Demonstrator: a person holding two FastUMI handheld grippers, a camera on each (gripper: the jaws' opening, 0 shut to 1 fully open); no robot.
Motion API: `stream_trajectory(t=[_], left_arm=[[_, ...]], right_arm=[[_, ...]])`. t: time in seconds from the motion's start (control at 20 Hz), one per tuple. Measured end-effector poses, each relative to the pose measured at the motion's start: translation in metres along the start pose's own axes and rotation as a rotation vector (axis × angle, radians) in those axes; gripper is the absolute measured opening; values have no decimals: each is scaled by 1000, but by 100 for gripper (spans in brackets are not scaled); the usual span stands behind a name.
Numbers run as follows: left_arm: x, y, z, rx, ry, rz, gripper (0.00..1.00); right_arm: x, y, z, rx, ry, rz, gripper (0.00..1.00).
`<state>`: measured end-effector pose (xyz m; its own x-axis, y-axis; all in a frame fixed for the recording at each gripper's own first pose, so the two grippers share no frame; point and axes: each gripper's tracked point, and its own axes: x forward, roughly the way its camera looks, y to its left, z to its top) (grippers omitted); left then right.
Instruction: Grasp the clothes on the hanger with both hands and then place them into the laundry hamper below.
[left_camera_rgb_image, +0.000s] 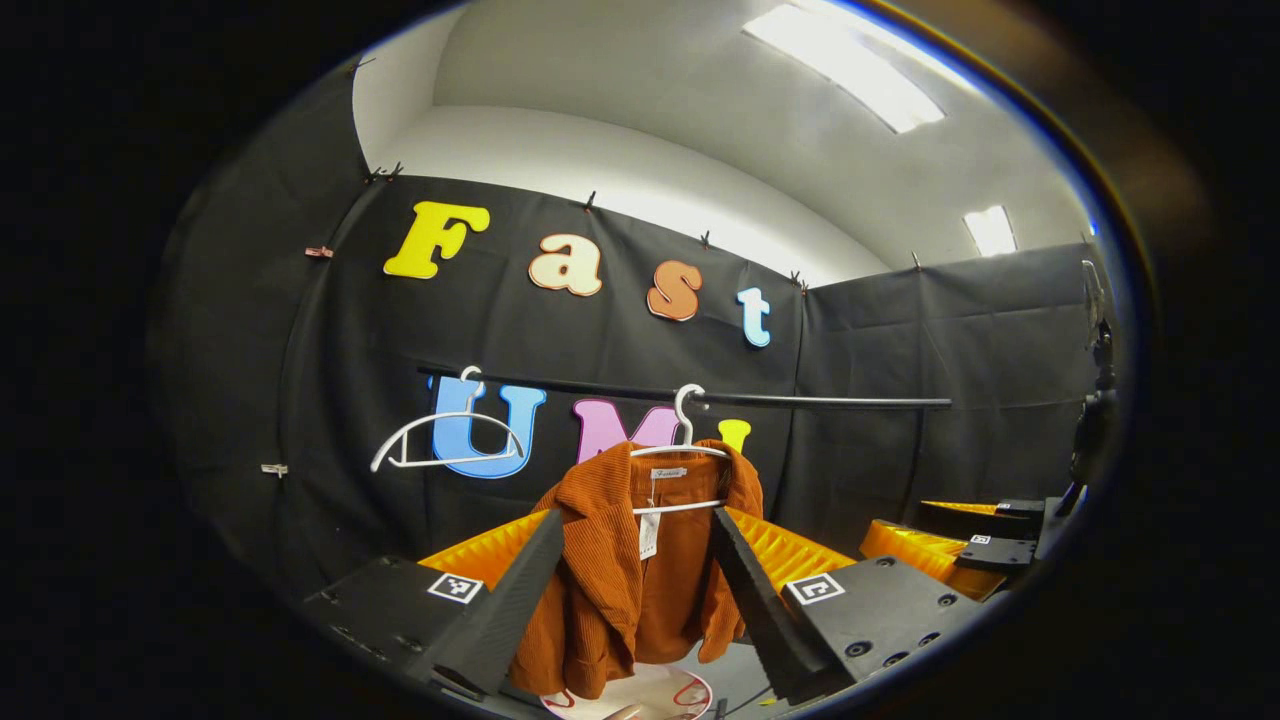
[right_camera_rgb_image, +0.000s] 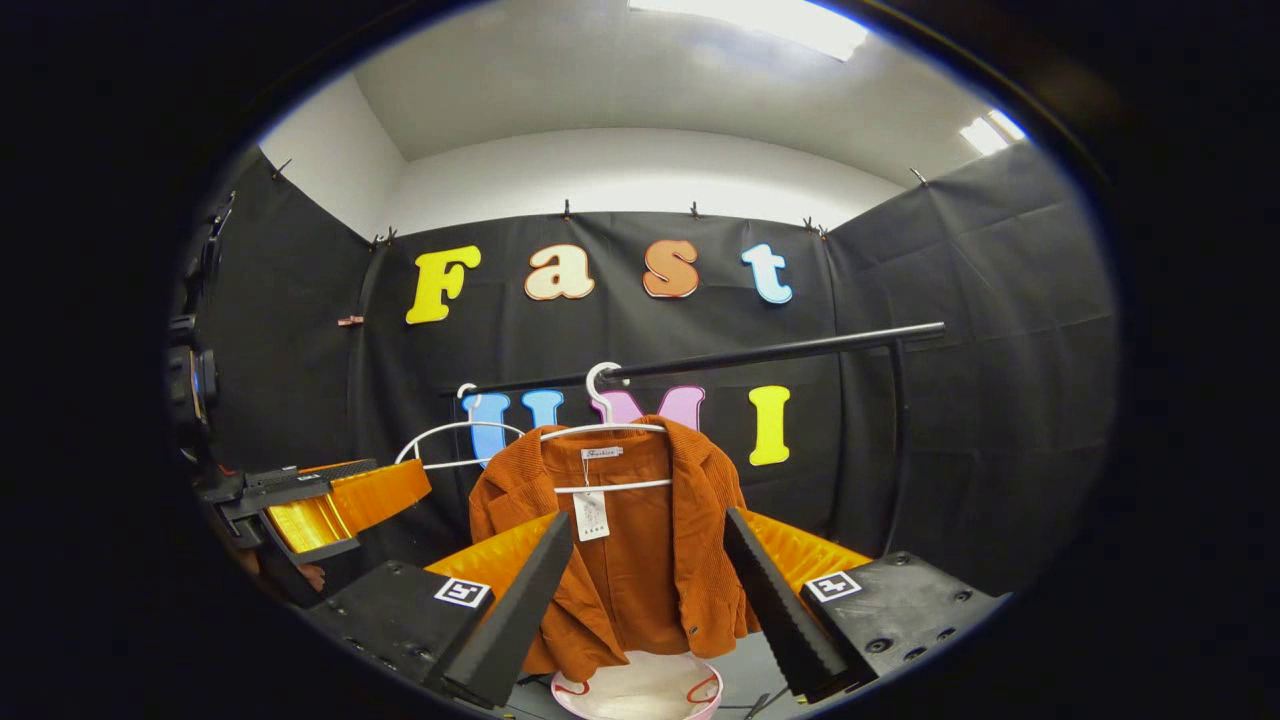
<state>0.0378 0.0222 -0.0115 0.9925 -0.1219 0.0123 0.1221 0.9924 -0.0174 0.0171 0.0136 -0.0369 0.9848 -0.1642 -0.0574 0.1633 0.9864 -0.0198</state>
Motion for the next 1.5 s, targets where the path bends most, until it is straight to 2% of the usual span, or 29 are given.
stream_trajectory(t=[0.2, 0.4, 0.65, 0.8, 0.95, 1.0, 1.05, 1.3, 1.5], left_arm=[[22, 1, -14, 7, 28, 3, 94], [56, 9, -34, -7, 38, 23, 94], [111, 40, -84, -56, 77, 114, 94], [129, 62, -125, -91, 153, 164, 94], [139, 71, -153, -165, 200, 212, 94], [143, 67, -155, -189, 204, 210, 94], [148, 59, -155, -200, 202, 200, 94], [173, 36, -165, -145, 228, 173, 94], [189, 21, -166, -165, 231, 172, 94]], right_arm=[[26, -9, -12, 10, 14, -3, 98], [75, -23, -40, 36, 52, 24, 98], [153, -34, -78, 77, 96, 122, 98], [181, -36, -92, 109, 100, 190, 98], [201, -50, -104, 111, 104, 206, 98], [208, -54, -110, 110, 117, 212, 100], [212, -56, -117, 110, 134, 217, 98], [228, -61, -147, 140, 219, 240, 98], [239, -63, -157, 168, 235, 263, 98]])
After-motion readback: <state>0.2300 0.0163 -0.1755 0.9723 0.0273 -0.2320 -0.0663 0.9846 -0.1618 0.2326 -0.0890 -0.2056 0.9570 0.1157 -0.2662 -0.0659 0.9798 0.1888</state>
